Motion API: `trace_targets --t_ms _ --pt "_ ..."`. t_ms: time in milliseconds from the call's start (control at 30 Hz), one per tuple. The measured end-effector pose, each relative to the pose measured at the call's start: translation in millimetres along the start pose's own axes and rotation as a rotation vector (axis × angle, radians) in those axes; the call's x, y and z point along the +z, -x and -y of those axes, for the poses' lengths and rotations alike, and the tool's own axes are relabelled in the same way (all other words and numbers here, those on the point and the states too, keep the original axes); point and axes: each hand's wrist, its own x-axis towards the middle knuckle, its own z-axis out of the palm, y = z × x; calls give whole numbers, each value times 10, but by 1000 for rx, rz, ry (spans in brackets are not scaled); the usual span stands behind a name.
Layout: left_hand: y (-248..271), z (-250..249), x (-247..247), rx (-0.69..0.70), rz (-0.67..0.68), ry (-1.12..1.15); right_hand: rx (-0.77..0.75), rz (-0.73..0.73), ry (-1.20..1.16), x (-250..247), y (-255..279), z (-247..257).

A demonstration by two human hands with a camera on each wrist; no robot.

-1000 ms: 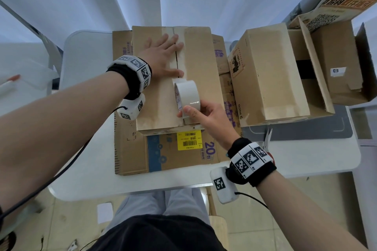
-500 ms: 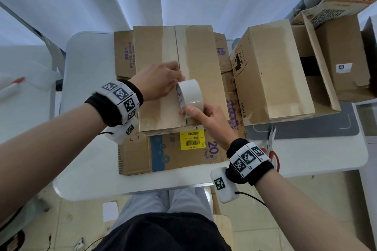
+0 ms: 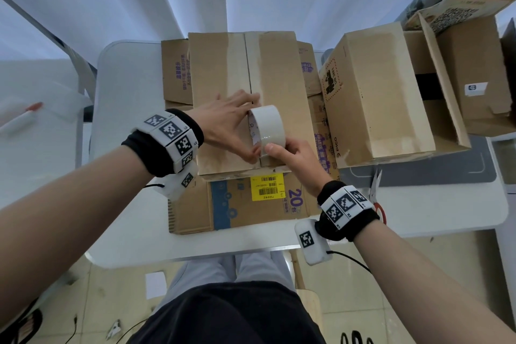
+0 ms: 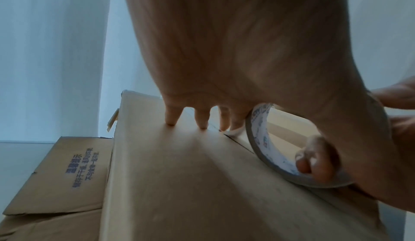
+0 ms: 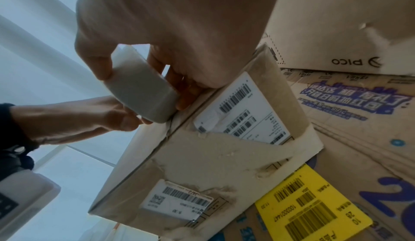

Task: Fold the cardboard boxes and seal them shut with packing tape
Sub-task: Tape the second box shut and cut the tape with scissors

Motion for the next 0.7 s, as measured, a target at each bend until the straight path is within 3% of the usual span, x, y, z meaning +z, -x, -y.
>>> trace_targets --t_ms 233,700 --pt "-17 9 34 -38 101 -91 0 -18 -30 7 110 4" --pt "35 -41 148 -47 49 -164 -73 15 -90 70 420 49"
